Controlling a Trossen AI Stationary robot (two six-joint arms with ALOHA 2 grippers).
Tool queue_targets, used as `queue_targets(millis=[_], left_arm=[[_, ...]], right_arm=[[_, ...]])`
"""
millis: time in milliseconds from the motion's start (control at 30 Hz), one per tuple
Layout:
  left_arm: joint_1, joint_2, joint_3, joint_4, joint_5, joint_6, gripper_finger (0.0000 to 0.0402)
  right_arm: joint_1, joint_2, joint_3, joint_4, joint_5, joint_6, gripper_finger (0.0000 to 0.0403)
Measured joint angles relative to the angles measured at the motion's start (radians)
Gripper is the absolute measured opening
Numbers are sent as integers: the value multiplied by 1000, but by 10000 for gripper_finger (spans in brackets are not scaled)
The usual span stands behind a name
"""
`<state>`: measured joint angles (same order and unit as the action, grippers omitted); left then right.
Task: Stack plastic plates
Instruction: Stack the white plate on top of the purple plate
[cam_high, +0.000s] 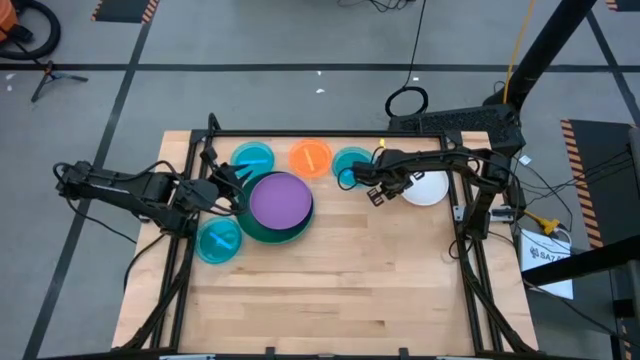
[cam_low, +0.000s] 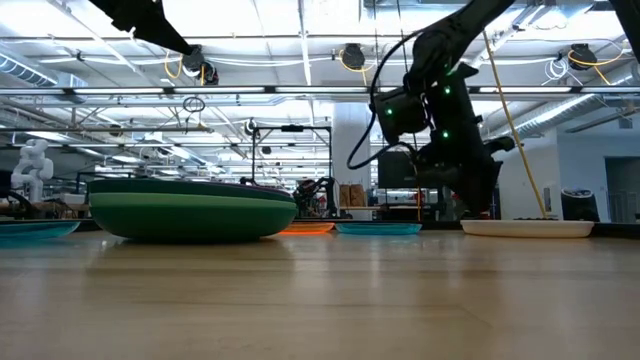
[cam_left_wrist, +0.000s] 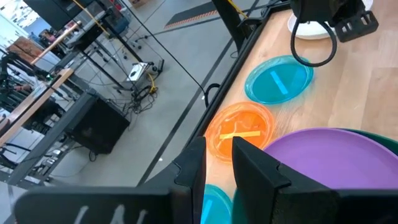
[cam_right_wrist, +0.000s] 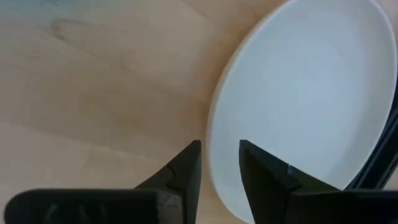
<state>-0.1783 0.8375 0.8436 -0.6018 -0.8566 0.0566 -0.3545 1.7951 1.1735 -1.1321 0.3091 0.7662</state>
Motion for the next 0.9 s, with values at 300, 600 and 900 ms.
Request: queue_targets(millis=[300, 600, 900], left_arm=[[0, 0, 0, 0, 0, -3, 85], [0, 0, 0, 0, 0, -3, 85], [0, 0, 0, 0, 0, -2, 85]], right_arm=[[-13, 0, -83, 142, 1, 0, 100], [-13, 0, -101, 163, 2, 11, 74], [-13, 0, -101, 163, 1, 18, 8]])
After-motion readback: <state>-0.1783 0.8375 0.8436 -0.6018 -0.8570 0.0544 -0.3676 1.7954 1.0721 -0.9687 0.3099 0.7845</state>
